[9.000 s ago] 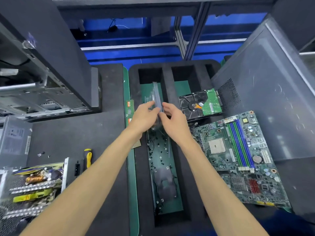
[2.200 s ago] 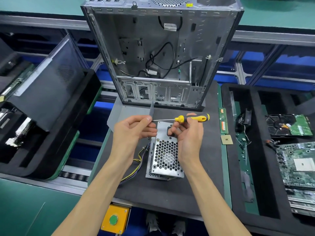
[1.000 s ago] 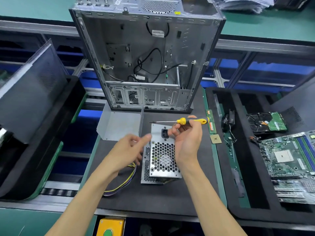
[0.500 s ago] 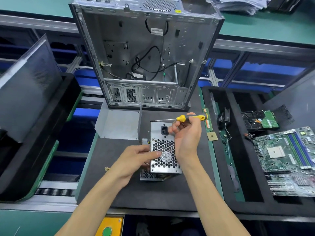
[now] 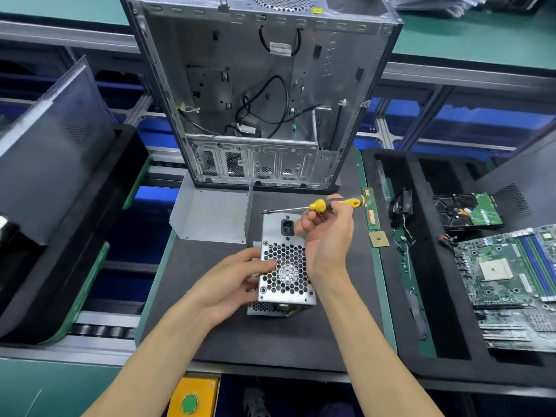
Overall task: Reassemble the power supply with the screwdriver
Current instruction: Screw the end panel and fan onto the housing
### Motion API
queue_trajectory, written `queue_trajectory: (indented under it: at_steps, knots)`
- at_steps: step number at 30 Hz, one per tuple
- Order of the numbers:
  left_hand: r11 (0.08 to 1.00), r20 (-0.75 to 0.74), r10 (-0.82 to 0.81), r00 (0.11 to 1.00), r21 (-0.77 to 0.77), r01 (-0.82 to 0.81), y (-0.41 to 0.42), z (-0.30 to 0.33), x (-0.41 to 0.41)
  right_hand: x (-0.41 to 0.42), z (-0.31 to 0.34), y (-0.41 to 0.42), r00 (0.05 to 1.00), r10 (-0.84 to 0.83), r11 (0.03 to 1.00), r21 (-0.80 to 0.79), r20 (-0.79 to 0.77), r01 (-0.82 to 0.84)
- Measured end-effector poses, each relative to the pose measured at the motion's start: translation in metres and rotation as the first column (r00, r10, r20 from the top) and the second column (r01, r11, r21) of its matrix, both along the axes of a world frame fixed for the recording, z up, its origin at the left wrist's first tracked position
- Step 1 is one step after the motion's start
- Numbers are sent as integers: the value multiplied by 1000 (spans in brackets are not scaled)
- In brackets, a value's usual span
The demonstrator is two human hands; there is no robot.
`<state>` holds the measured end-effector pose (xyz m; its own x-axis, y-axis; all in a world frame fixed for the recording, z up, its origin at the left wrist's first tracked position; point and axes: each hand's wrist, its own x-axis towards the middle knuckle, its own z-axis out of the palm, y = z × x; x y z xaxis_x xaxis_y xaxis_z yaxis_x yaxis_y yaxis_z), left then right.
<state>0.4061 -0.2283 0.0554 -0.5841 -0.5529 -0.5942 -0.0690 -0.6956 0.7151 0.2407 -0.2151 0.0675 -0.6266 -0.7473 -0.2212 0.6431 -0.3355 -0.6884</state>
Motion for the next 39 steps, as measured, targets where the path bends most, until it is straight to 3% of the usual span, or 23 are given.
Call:
queue_trajectory:
  at_steps: [4, 9, 13, 18, 25, 36, 39]
  knots:
    - [999, 21, -31, 999, 28, 31, 0, 2, 5, 2, 3, -1, 999, 47, 999, -13, 1, -47]
    - [998, 6, 53, 999, 12, -53, 3, -2, 3, -1, 3, 3, 996, 81, 996, -44, 36, -80]
    - [993, 11, 108, 994, -42, -108, 8, -7, 3, -4, 1, 5, 991, 102, 993, -63, 85, -97]
    - [988, 52, 112, 992, -116, -105, 9, -5, 1, -4, 0, 4, 993, 109, 993, -43, 37, -107]
    - [990, -17, 139, 990, 0, -139, 7, -3, 1, 0, -3, 4, 993, 117, 992, -53, -11, -117]
    - [985, 82, -133, 988, -96, 141, 6, 6, 19, 3, -4, 2, 994, 80, 996, -36, -74, -83]
    - [991, 5, -134, 991, 13, 134, 7, 6, 22, 2, -5, 3, 994, 78, 996, -39, -79, -81]
